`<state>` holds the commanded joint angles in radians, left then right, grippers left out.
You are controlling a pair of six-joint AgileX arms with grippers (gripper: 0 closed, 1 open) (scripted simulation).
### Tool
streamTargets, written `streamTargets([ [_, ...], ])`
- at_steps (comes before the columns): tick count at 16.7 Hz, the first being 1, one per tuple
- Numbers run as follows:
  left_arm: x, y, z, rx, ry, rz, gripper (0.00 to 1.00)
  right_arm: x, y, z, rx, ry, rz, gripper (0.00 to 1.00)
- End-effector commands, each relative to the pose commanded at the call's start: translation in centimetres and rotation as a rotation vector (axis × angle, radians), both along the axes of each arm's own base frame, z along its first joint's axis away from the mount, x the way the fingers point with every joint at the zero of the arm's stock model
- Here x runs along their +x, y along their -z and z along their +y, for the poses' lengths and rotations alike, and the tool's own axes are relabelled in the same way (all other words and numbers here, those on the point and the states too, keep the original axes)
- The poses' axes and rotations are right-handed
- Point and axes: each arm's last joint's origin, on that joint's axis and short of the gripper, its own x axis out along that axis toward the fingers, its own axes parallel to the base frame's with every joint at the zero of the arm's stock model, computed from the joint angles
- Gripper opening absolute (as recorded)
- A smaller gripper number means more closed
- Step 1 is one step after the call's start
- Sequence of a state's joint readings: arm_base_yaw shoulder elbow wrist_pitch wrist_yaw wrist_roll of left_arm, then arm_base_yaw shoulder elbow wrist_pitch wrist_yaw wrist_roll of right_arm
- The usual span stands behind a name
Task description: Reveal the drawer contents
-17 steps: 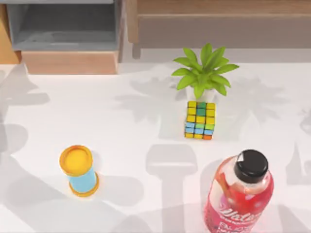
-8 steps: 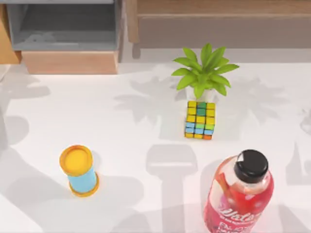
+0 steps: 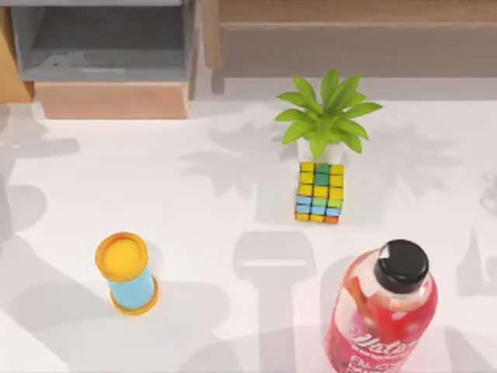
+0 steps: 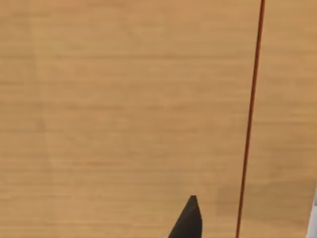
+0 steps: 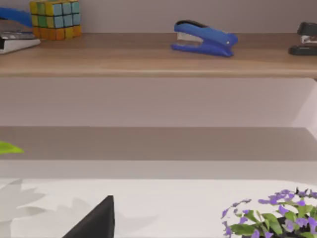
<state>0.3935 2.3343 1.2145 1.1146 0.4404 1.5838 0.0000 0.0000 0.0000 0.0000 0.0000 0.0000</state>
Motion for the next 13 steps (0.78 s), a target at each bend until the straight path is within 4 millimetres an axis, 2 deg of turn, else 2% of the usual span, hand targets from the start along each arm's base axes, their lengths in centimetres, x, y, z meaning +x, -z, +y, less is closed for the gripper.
streamTargets([
  [4, 0.0, 0.0, 0.0, 0.0, 0.0, 0.0, 0.02, 0.0, 0.0, 0.0, 0.0, 0.0, 0.0, 1.0],
  [12, 0.0, 0.0, 0.0, 0.0, 0.0, 0.0, 0.0, 0.0, 0.0, 0.0, 0.0, 0.0, 0.0, 1.0],
  [13, -0.09, 0.5, 0.14, -0.013, -0.003, 0.018, 0.0, 0.0, 0.0, 0.0, 0.0, 0.0, 0.0, 1.0],
])
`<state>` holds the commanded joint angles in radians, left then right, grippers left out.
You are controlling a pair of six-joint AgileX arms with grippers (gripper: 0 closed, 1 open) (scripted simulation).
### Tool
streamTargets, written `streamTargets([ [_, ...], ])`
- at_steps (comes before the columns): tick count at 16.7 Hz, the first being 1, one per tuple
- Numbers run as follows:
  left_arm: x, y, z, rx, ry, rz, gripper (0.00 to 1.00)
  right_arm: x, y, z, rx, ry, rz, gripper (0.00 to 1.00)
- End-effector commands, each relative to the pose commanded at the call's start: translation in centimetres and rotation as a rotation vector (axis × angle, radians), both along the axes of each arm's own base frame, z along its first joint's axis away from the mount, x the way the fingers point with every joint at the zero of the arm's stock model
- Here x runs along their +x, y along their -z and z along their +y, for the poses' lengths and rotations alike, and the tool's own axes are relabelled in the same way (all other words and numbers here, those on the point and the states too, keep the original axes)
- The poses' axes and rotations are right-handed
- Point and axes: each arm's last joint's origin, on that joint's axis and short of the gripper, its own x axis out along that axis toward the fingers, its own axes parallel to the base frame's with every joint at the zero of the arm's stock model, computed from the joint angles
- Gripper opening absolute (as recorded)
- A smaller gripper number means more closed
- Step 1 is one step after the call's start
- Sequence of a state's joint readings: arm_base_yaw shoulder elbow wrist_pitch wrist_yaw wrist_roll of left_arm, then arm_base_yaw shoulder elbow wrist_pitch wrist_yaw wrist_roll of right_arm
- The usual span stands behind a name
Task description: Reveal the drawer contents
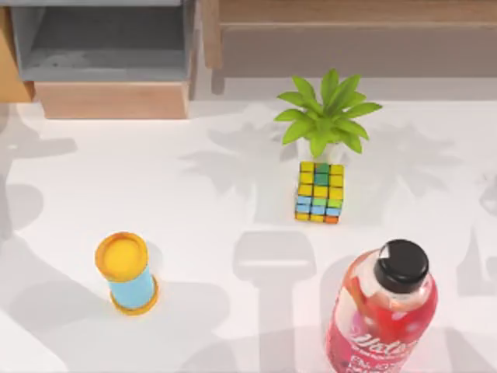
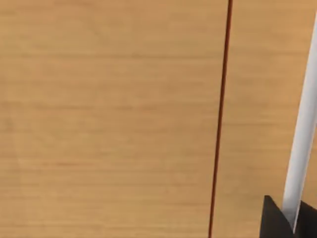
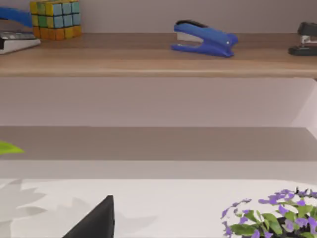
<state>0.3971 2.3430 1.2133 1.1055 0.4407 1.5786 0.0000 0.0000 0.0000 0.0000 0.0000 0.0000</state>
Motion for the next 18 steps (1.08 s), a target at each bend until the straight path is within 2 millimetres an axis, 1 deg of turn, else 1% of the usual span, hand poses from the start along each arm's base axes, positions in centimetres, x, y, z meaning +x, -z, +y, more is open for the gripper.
streamTargets([
  [1, -0.1, 0.0, 0.0, 0.0, 0.0, -0.001, 0.0, 0.0, 0.0, 0.0, 0.0, 0.0, 0.0, 1.0],
  [3, -0.9, -0.1, 0.1, -0.001, 0.0, -0.003, 0.0, 0.0, 0.0, 0.0, 0.0, 0.0, 0.0, 1.0],
  [8, -5.0, 0.1, 0.1, -0.005, 0.001, 0.007, 0.0, 0.0, 0.0, 0.0, 0.0, 0.0, 0.0, 1.0],
  [10, -6.1, 0.0, 0.1, -0.001, 0.0, 0.002, 0.0, 0.0, 0.0, 0.0, 0.0, 0.0, 0.0, 1.0],
  [15, -6.3, 0.2, 0.1, -0.002, 0.0, 0.005, 0.0, 0.0, 0.0, 0.0, 0.0, 0.0, 0.0, 1.0],
  [18, -7.8, 0.2, 0.3, -0.002, -0.002, 0.005, 0.0, 0.0, 0.0, 0.0, 0.0, 0.0, 0.0, 1.0],
])
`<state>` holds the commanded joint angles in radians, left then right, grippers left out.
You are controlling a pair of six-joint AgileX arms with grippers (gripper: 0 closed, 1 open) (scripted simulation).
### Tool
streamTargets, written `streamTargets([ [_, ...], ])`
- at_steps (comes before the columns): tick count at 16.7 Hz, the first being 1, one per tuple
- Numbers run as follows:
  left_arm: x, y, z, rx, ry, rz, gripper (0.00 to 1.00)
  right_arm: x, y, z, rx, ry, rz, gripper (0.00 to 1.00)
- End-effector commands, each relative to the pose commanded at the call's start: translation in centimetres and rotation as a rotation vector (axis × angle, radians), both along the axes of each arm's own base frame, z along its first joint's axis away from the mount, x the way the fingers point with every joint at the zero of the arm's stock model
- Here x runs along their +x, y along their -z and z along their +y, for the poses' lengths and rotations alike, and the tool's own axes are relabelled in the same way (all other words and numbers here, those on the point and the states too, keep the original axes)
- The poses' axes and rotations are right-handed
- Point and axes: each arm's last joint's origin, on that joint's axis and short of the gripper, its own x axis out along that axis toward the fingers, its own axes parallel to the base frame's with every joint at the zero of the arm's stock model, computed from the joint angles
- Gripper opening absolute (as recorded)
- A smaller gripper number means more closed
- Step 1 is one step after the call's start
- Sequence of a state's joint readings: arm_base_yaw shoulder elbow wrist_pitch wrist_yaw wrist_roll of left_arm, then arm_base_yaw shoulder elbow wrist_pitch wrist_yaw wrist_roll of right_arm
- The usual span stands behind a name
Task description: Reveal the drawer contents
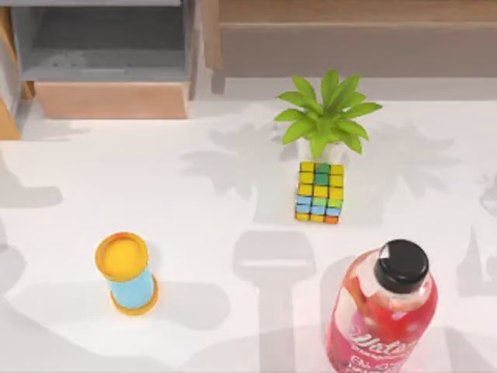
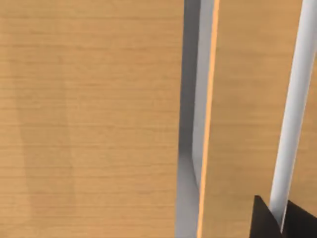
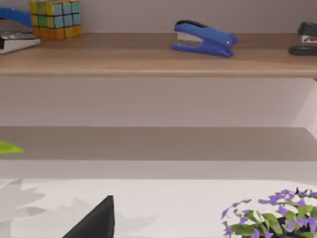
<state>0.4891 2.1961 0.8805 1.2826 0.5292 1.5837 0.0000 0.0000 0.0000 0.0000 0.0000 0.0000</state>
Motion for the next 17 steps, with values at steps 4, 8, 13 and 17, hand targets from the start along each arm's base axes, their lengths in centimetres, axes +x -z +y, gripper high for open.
streamTargets([
  [4, -3.3, 0.1, 0.0, -0.003, 0.002, 0.002, 0.0, 0.0, 0.0, 0.0, 0.0, 0.0, 0.0, 1.0],
  [8, -4.8, 0.0, 0.0, -0.001, 0.002, 0.001, 0.0, 0.0, 0.0, 0.0, 0.0, 0.0, 0.0, 1.0],
  [13, -5.1, 0.0, 0.0, 0.002, 0.001, 0.0, 0.0, 0.0, 0.0, 0.0, 0.0, 0.0, 0.0, 1.0],
  [17, -8.2, 0.1, 0.2, 0.001, 0.001, 0.001, 0.0, 0.0, 0.0, 0.0, 0.0, 0.0, 0.0, 1.0],
])
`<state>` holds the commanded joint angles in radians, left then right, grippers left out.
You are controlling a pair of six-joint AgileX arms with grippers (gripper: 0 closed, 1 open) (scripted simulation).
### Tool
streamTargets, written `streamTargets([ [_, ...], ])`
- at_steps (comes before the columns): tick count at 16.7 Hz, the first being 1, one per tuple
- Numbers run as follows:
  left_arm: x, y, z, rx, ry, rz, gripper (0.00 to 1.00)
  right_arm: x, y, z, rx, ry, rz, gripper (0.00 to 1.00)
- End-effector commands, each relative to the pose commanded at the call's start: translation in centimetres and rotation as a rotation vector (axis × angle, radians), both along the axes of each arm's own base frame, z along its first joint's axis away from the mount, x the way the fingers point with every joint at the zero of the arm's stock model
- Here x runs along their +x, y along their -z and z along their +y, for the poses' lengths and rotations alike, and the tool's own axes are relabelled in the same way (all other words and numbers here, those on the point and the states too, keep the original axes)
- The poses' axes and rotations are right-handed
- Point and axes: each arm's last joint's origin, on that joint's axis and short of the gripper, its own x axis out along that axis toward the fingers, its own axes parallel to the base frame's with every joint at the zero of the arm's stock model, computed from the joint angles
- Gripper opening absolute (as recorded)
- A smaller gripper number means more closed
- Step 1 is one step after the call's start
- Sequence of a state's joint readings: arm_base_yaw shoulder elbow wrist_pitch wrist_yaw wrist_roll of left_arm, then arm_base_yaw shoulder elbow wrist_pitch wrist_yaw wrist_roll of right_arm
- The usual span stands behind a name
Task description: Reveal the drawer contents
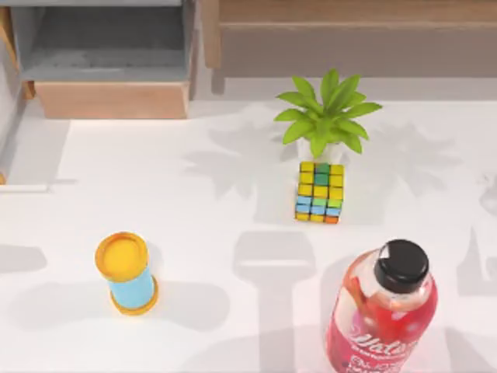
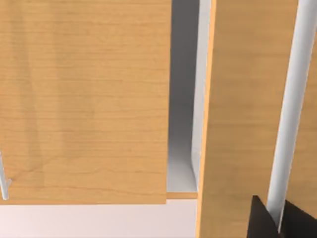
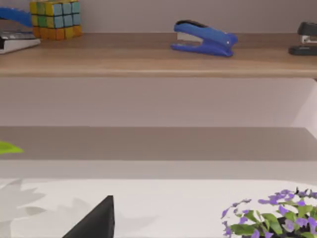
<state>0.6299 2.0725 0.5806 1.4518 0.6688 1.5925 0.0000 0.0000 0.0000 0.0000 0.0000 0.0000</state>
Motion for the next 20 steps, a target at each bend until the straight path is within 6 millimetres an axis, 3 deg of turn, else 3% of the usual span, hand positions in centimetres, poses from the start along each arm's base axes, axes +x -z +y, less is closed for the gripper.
streamTargets([
  [4, -2.6, 0.0, -0.1, -0.001, 0.001, 0.001, 0.0, 0.0, 0.0, 0.0, 0.0, 0.0, 0.0, 1.0],
  [8, -2.7, 0.0, -0.2, -0.001, 0.001, 0.001, 0.0, 0.0, 0.0, 0.0, 0.0, 0.0, 0.0, 1.0],
  [20, -2.7, 0.0, -0.2, -0.001, 0.001, 0.001, 0.9, 0.0, 0.0, 0.0, 0.0, 0.0, 0.0, 1.0],
])
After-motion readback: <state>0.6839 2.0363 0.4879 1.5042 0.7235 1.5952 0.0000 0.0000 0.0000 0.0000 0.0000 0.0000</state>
